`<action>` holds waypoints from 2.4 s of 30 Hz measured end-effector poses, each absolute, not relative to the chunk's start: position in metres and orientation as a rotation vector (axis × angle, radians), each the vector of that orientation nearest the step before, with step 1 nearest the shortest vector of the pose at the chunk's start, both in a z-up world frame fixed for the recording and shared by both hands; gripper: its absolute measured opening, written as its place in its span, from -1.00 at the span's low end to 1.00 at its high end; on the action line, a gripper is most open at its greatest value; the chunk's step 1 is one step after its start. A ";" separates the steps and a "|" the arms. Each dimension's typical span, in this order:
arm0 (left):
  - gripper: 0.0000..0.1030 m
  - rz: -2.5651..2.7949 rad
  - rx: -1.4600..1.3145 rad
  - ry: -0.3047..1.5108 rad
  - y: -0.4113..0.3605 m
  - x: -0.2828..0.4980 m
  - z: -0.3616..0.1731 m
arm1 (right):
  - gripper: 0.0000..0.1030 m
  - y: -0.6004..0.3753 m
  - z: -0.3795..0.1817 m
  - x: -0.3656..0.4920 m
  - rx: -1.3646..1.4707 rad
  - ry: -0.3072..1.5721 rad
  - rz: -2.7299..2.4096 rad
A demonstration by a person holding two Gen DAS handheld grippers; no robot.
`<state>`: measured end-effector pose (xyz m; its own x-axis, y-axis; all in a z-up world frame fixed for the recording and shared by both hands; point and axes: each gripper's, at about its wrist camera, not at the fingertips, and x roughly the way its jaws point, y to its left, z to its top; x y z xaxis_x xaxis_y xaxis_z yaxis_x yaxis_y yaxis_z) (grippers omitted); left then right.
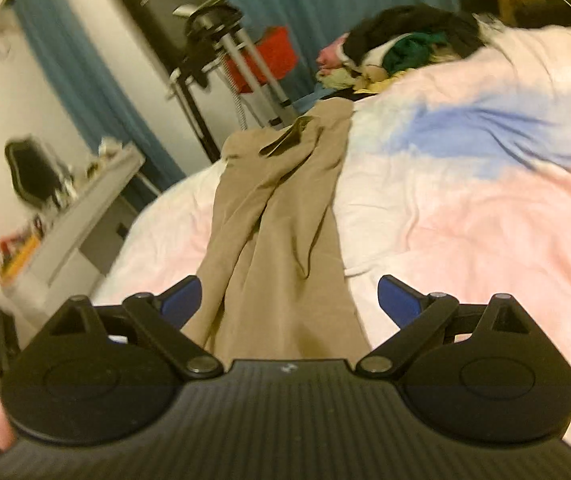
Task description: Fold clothes
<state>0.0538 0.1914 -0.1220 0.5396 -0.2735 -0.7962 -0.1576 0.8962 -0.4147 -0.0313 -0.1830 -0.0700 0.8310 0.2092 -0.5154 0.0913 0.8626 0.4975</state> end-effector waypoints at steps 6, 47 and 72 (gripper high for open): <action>-0.02 -0.075 -0.409 1.073 0.179 0.046 -0.126 | 0.87 -0.197 -0.079 -0.030 0.609 0.610 0.038; 0.79 -0.361 0.114 0.490 0.009 -0.009 -0.035 | 0.71 -0.201 -0.047 -0.049 0.429 0.366 0.049; 0.79 -0.178 -0.170 0.610 0.091 0.132 -0.138 | -0.53 -0.117 -0.156 0.362 0.039 0.539 -0.033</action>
<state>0.1322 0.0909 -0.1377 0.8052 -0.2157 -0.5524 0.1155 0.9707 -0.2106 0.3621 -0.1166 -0.1559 0.8575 -0.0212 -0.5141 0.0419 0.9987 0.0286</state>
